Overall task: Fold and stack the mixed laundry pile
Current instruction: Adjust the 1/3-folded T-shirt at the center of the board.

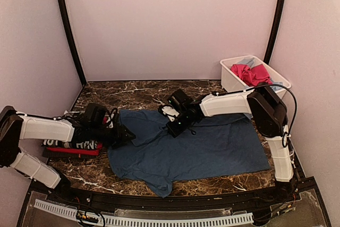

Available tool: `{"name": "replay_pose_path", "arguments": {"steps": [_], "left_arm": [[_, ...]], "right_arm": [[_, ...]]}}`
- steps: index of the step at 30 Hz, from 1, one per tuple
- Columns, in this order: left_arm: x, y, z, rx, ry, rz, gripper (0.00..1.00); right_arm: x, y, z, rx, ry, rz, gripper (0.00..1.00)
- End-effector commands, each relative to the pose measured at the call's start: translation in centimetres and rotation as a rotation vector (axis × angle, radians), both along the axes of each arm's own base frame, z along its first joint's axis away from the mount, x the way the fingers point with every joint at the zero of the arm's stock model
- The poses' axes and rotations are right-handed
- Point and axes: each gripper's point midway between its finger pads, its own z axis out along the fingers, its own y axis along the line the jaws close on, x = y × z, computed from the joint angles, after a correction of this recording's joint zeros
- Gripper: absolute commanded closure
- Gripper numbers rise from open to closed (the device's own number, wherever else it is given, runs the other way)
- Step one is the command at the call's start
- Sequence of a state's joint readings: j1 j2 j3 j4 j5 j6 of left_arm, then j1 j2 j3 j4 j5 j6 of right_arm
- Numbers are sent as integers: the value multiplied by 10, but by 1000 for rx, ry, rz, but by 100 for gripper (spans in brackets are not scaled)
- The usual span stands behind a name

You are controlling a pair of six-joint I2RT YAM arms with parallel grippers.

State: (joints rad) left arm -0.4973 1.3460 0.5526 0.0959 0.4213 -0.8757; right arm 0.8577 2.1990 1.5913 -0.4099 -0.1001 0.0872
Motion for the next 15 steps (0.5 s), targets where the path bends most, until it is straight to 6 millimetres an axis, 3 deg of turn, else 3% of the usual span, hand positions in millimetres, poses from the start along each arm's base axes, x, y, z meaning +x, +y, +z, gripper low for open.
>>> {"name": "replay_pose_path", "arguments": {"steps": [1, 8, 11, 15], "left_arm": [[4, -13, -4, -36, -10, -25, 48], [11, -32, -12, -45, 15, -55, 54], [7, -24, -17, -3, 54, -21, 75], [0, -9, -8, 45, 50, 19, 92]], "right_arm": [[-5, -3, -4, 6, 27, 4, 100], [-16, 7, 24, 58, 4, 56, 100], [-22, 6, 29, 65, 6, 68, 100], [-30, 5, 31, 71, 19, 83, 100]]}}
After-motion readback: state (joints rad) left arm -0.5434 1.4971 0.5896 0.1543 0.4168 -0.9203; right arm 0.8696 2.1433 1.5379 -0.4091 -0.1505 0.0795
